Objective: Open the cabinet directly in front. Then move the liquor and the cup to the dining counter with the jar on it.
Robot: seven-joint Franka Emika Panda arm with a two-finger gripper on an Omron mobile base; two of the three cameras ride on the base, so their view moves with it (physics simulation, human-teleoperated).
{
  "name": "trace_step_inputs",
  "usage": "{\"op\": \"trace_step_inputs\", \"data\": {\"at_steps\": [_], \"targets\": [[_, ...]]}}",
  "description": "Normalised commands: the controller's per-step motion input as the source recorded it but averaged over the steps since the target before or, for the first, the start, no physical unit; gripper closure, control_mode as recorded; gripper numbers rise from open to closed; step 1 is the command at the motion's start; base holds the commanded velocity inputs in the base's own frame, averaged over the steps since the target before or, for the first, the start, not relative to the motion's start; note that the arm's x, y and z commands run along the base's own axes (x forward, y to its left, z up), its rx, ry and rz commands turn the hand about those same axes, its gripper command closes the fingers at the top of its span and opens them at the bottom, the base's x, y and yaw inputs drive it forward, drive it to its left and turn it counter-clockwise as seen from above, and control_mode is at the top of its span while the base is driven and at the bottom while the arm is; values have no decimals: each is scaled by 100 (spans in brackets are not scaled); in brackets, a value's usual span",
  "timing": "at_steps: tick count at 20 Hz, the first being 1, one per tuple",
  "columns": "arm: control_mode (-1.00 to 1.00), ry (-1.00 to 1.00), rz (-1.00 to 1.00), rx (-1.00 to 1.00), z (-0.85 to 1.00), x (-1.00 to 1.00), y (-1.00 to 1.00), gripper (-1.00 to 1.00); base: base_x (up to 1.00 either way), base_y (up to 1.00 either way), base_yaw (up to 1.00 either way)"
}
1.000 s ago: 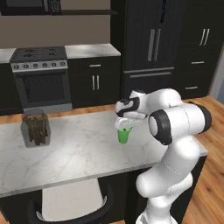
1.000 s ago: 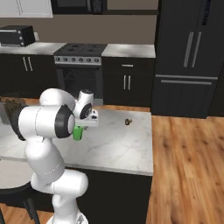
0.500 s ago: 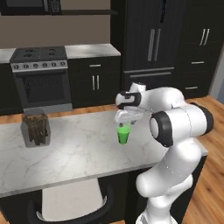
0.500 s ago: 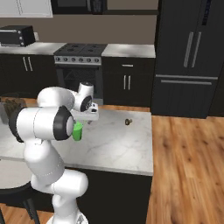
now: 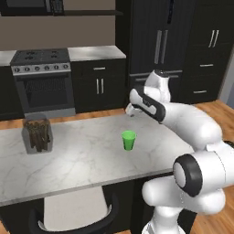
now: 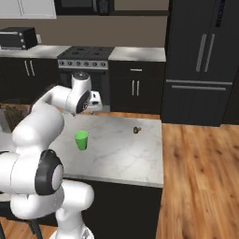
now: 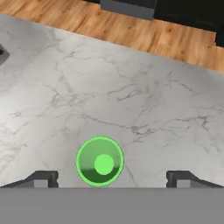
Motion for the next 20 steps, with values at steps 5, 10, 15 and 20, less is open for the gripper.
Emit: {"op": "trace_step_inputs", "data": {"at_steps": [5, 10, 15, 20], "targets": [[-100, -72, 0, 2, 100, -86, -21, -100, 0, 0, 0], [-100, -63, 0, 7, 100, -71, -28, -100, 0, 0, 0], [-100, -36, 0, 10, 90, -45, -23, -100, 0, 0, 0], [100, 0, 0, 0, 0, -2, 0, -100, -1, 0, -1]]}}
